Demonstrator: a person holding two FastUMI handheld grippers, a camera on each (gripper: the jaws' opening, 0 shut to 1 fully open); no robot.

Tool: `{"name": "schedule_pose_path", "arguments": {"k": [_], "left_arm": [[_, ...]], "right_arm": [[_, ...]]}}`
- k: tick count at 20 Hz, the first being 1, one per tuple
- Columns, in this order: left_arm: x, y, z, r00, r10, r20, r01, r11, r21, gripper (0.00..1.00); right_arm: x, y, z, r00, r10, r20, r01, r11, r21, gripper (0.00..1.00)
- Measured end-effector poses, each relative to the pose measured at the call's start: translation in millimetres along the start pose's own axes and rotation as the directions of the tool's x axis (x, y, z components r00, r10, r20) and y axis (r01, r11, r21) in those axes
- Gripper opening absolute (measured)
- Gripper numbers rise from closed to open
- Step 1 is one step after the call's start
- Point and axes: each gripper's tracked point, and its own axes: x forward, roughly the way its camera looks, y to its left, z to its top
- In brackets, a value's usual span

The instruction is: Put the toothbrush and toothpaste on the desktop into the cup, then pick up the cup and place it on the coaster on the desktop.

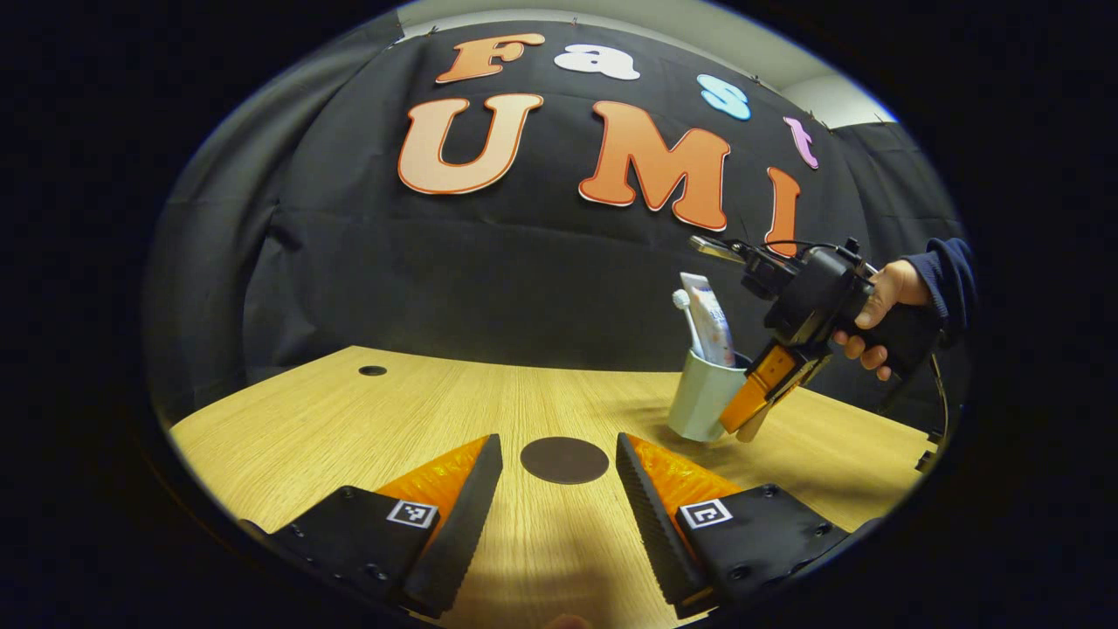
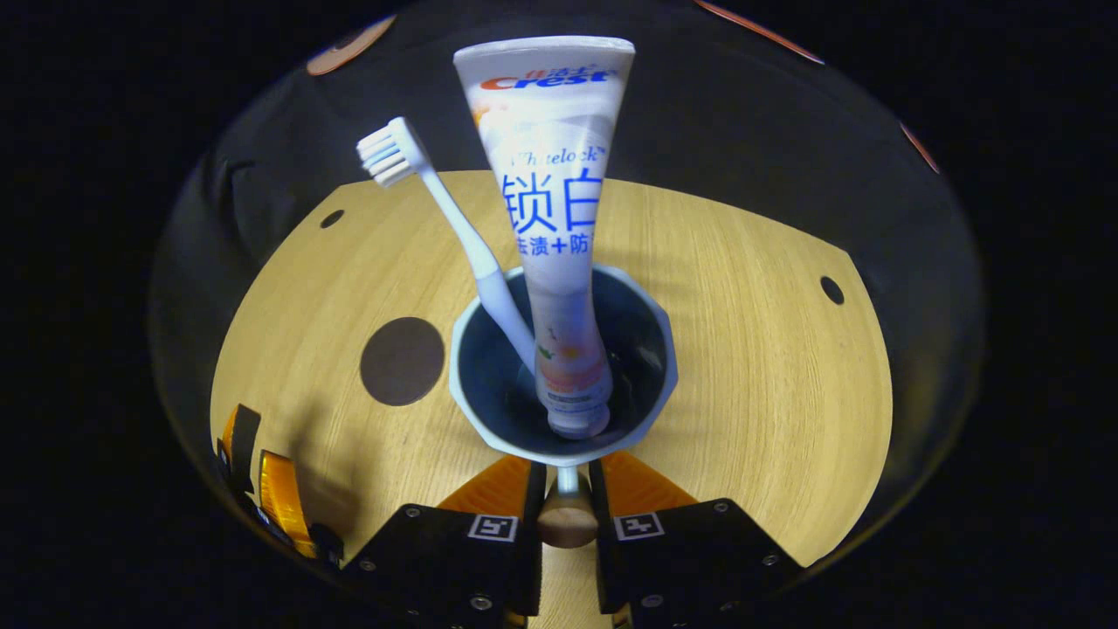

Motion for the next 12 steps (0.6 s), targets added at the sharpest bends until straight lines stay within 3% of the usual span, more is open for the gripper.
{"name": "schedule_pose_path", "arguments": {"k": [7,12], "left_arm": [[-6.9,6.7,11.1,0.999,0.019,0.034,-0.019,1.000,0.004,0.86],[-9.7,15.4,17.7,0.998,0.038,0.059,-0.037,0.999,-0.003,0.86]], "right_arm": [[3.3,-11.3,9.6,0.993,0.109,0.042,-0.099,0.977,-0.191,0.25],[2.2,-17.7,11.8,0.991,0.129,0.029,-0.116,0.955,-0.274,0.25]]}}
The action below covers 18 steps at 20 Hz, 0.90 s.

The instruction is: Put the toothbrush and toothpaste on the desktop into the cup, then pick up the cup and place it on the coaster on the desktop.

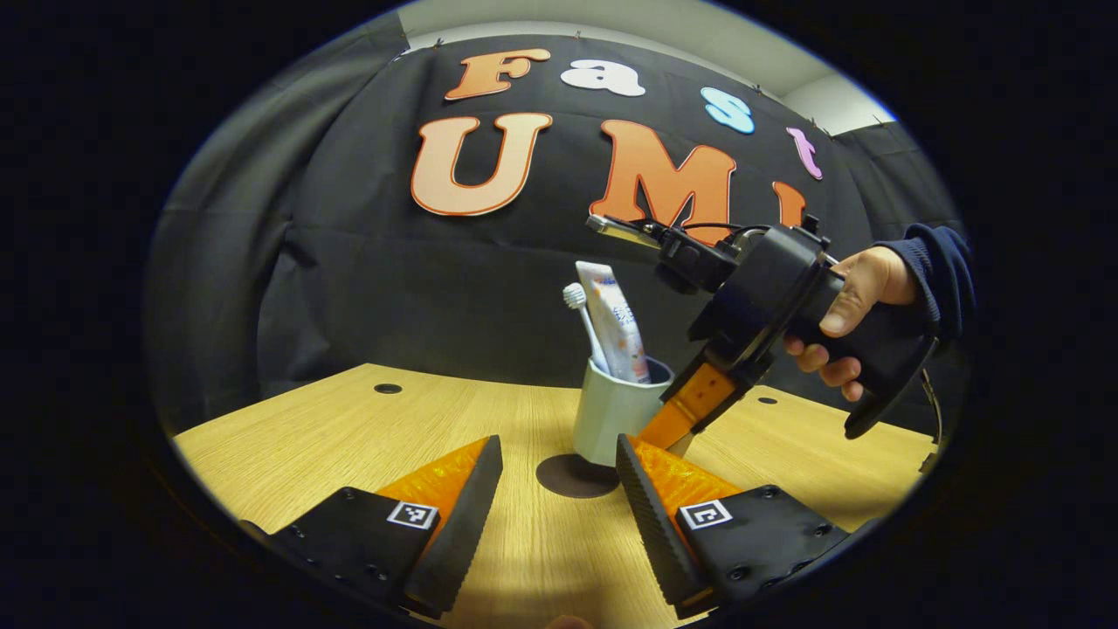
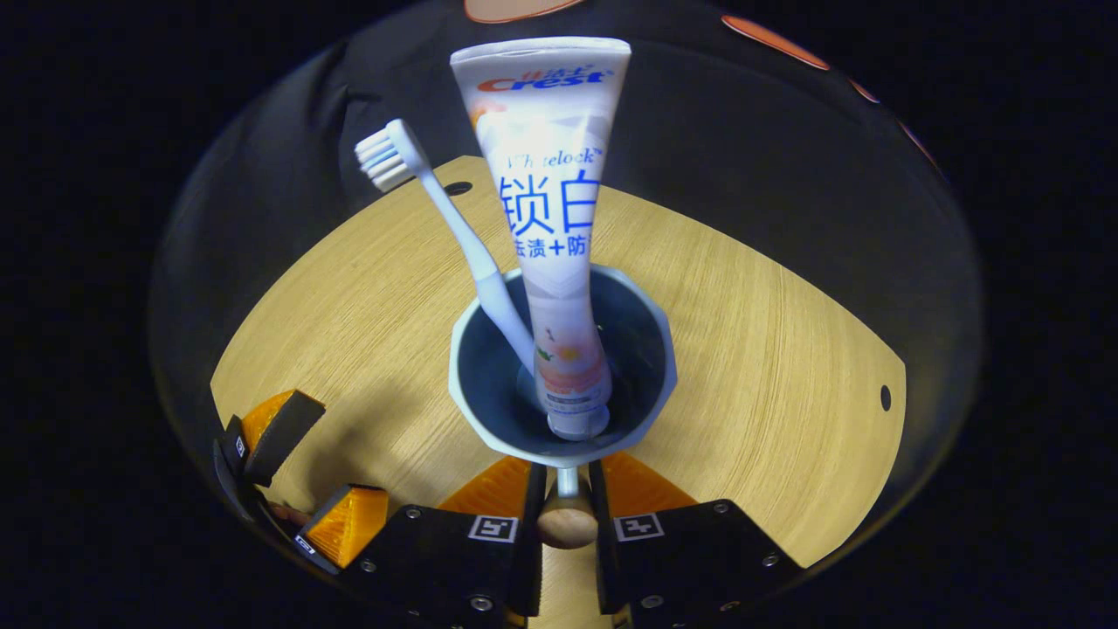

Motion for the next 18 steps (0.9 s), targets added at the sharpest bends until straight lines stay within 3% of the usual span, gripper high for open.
{"name": "schedule_pose_path", "arguments": {"k": [18], "left_arm": [[0.1,4.4,-2.7,1.000,0.006,-0.016,-0.006,1.000,0.000,0.85]], "right_arm": [[-1.7,-1.6,-2.2,0.997,0.029,-0.076,-0.030,1.000,-0.007,0.25]]}}
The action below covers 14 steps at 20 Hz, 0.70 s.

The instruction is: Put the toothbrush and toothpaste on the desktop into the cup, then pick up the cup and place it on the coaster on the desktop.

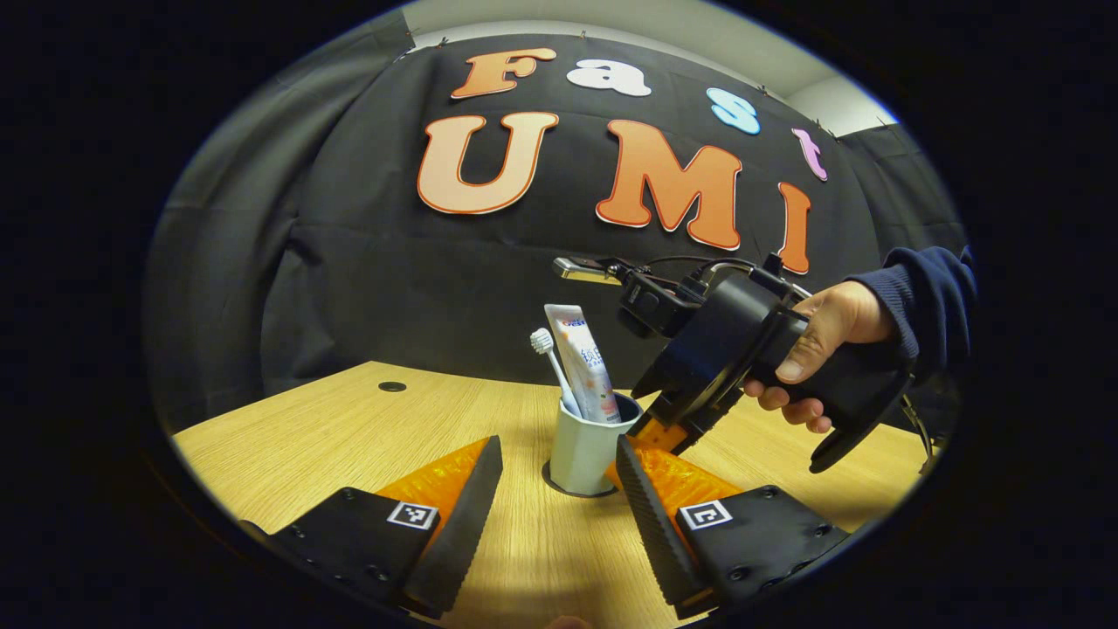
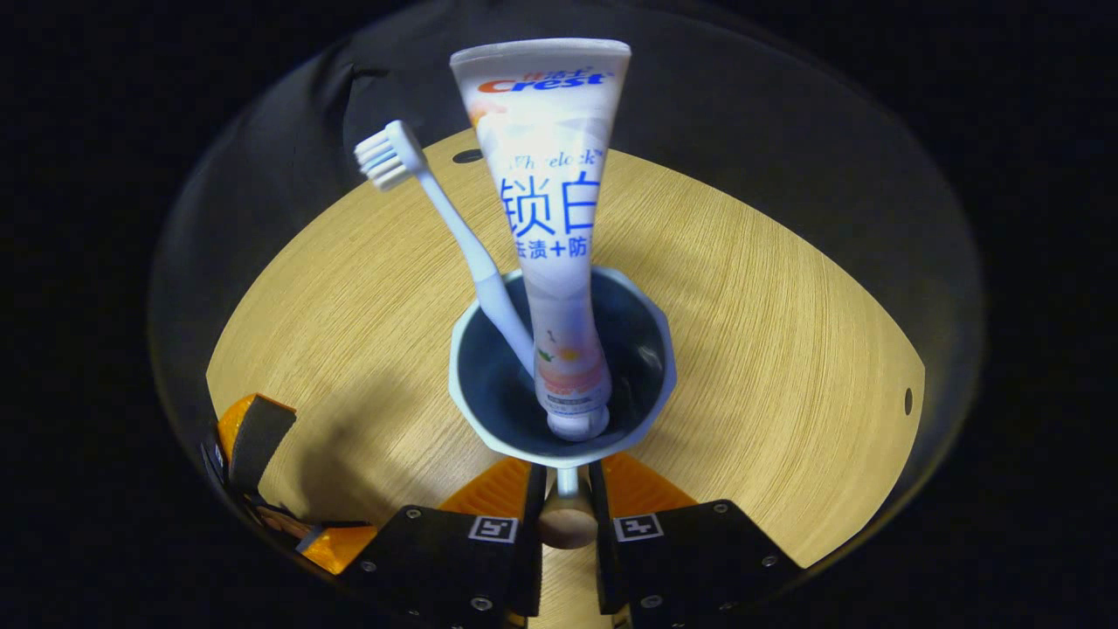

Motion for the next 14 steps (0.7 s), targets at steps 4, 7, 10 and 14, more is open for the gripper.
{"name": "schedule_pose_path", "arguments": {"k": [4,7,10,14], "left_arm": [[1.7,0.9,-0.2,1.000,0.002,-0.006,-0.002,1.000,0.001,0.86],[1.2,1.6,-2.7,1.000,0.005,-0.013,-0.005,1.000,0.005,0.86],[1.0,3.6,-3.8,1.000,0.007,-0.016,-0.007,1.000,0.006,0.85],[3.1,3.5,-8.7,1.000,0.006,-0.026,-0.006,1.000,0.002,0.86]], "right_arm": [[0.5,4.0,-1.3,1.000,0.018,-0.009,-0.018,0.999,0.030,0.27],[-9.4,2.1,-3.5,1.000,0.008,0.013,-0.008,1.000,0.029,0.30],[-9.1,0.2,-4.1,1.000,0.017,0.019,-0.018,0.999,0.027,0.33],[-26.9,-1.3,1.7,0.997,0.000,0.075,-0.001,1.000,0.002,0.40]]}}
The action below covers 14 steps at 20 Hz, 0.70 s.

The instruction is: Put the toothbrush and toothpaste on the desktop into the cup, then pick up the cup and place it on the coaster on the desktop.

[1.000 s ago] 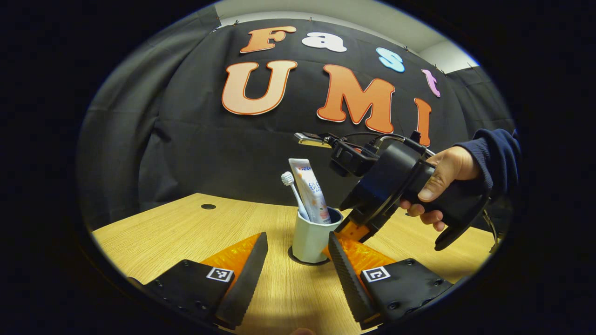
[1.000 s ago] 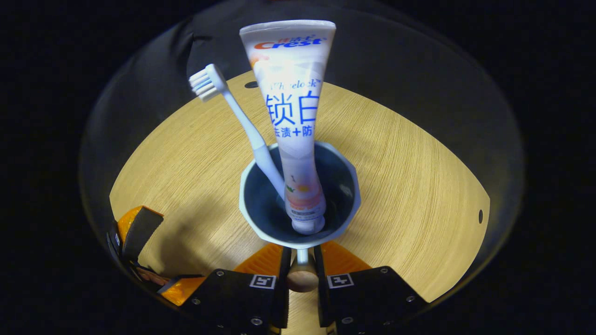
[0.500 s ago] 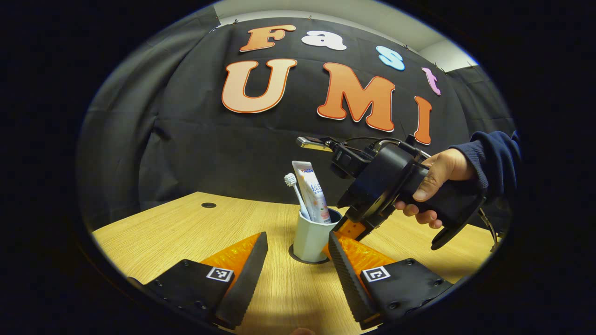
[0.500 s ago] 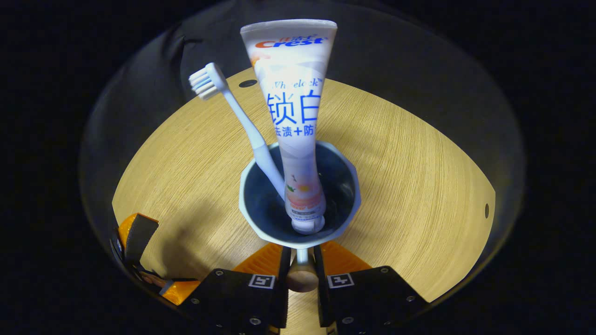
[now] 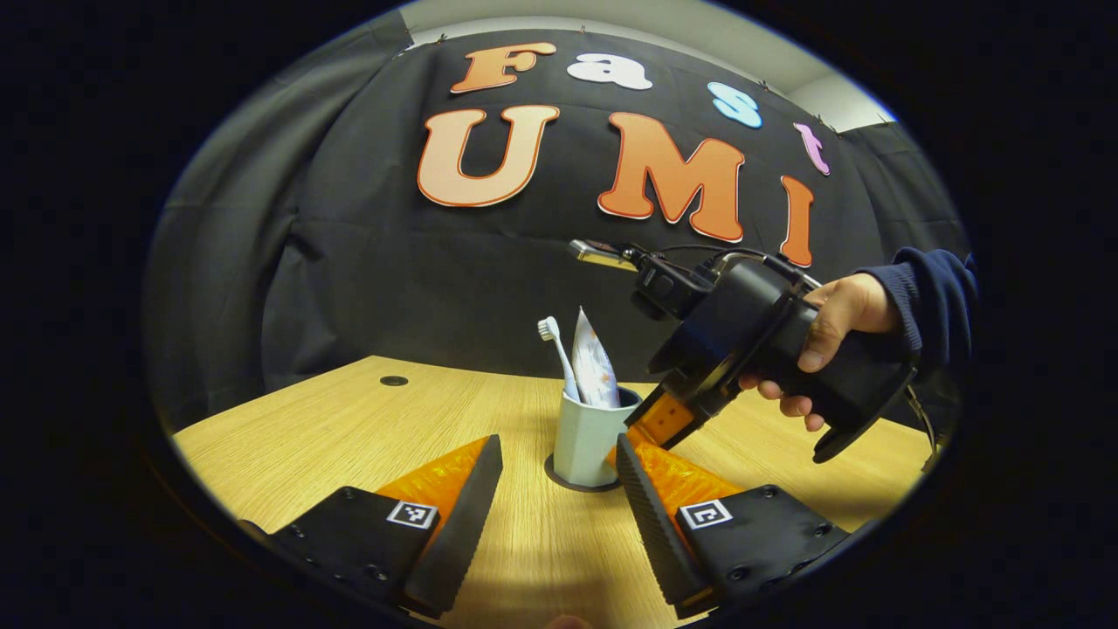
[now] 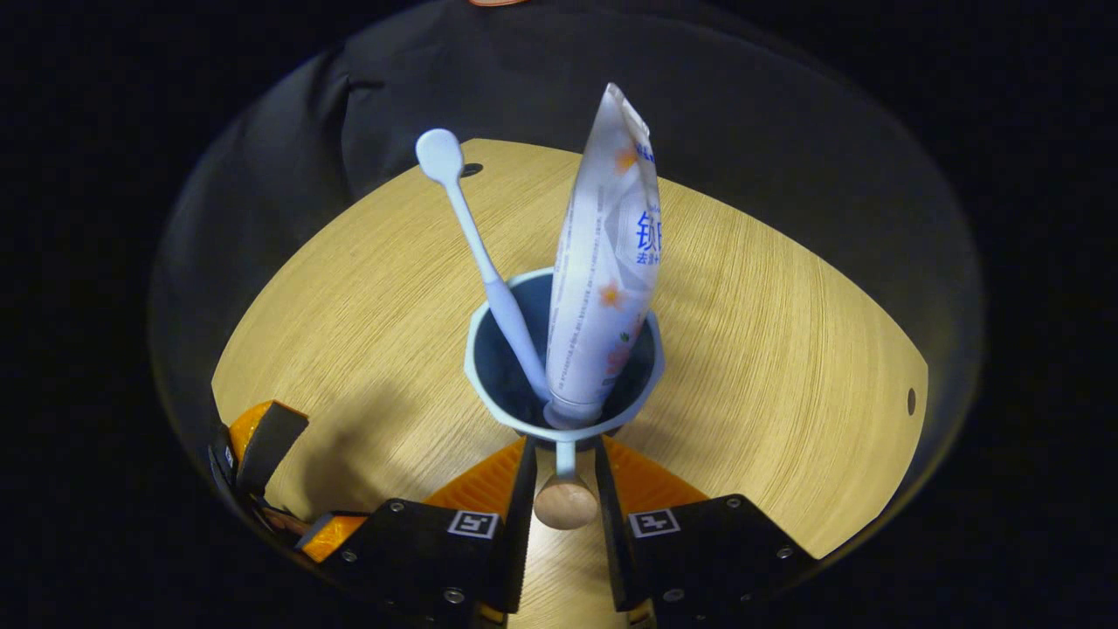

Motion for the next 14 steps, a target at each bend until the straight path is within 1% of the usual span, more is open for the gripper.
{"name": "schedule_pose_path", "arguments": {"k": [1,2,4,5,8,11,12,13,14], "left_arm": [[0.2,0.0,-1.4,1.000,-0.001,-0.002,0.001,1.000,0.002,0.86],[1.3,0.7,-1.0,1.000,-0.003,-0.002,0.003,1.000,0.003,0.86],[-1.2,-2.4,1.4,1.000,-0.007,0.001,0.007,1.000,0.004,0.86],[-2.1,-2.9,1.7,1.000,-0.006,0.000,0.006,1.000,0.006,0.86],[-0.8,-1.7,0.5,1.000,-0.002,-0.005,0.002,1.000,0.008,0.85],[-0.2,-0.9,-2.6,1.000,0.003,-0.013,-0.003,1.000,0.013,0.86],[0.2,-1.1,-3.5,1.000,0.004,-0.017,-0.004,1.000,0.016,0.86],[0.4,-0.9,-4.0,1.000,0.005,-0.020,-0.005,1.000,0.020,0.86],[0.9,-0.4,-2.5,1.000,0.006,-0.014,-0.006,1.000,0.022,0.86]], "right_arm": [[-1.3,-2.9,3.9,1.000,-0.012,0.029,0.013,1.000,-0.005,0.38],[-5.8,-4.3,6.3,0.998,-0.018,0.052,0.018,1.000,-0.005,0.44],[-18.7,-5.5,9.5,0.995,-0.011,0.099,0.009,1.000,0.013,0.48],[-25.3,-8.0,10.3,0.993,-0.008,0.121,0.005,1.000,0.024,0.48],[-45.0,-15.3,13.2,0.982,-0.012,0.190,0.003,0.999,0.044,0.55],[-61.5,-21.4,10.0,0.965,-0.013,0.262,-0.004,0.998,0.064,0.61],[-67.3,-23.7,9.7,0.954,-0.013,0.300,-0.012,0.997,0.081,0.67],[-70.1,-27.1,7.9,0.944,-0.017,0.328,-0.017,0.995,0.099,0.70],[-76.2,-30.9,5.1,0.934,-0.021,0.356,-0.024,0.992,0.121,0.75]]}}
